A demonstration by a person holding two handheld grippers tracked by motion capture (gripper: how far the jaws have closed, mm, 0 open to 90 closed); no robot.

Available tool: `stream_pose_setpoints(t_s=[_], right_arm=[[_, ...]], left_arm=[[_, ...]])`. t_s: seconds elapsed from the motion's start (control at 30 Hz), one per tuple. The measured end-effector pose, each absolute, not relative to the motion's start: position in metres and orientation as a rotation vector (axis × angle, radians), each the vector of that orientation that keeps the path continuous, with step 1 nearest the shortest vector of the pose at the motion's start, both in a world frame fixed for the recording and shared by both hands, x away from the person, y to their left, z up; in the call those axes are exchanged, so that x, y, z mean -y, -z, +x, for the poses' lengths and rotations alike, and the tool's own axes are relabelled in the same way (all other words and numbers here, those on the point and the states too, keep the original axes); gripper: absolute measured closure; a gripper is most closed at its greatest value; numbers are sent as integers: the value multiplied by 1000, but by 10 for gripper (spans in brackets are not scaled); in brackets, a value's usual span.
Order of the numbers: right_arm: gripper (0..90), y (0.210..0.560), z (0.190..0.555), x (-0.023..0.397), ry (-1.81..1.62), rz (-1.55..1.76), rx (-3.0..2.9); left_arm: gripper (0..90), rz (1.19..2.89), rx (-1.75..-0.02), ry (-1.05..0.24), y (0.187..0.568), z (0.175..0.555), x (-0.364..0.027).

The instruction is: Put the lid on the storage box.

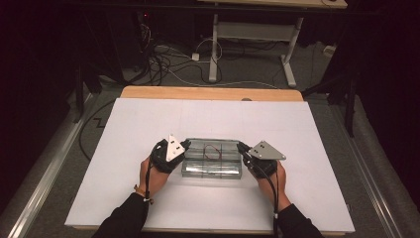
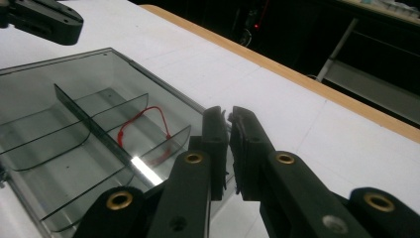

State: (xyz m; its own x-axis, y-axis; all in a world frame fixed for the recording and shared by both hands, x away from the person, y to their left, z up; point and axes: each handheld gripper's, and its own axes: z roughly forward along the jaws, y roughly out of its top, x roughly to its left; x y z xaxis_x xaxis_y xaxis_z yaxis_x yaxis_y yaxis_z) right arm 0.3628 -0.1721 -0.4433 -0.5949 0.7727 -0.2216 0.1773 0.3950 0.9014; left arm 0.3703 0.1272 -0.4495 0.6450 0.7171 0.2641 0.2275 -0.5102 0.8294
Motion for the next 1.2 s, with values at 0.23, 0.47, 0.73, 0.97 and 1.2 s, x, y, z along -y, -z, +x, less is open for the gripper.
stream_pose_setpoints(t_s=[0.23,0.47,0.73,0.97,1.2], right_arm=[[760,440,360,173,-1235,787,-2023],[659,440,360,173,-1261,775,-2022],[499,441,360,172,-1262,782,-2011],[339,442,362,172,-1255,812,-1990],[229,443,363,173,-1297,825,-1982]], left_arm=[[801,2057,-721,-768,448,371,-131],[758,2060,-705,-782,446,371,-135],[651,2077,-655,-802,443,368,-134],[505,2104,-626,-792,445,369,-130],[294,2077,-662,-815,447,369,-127]])
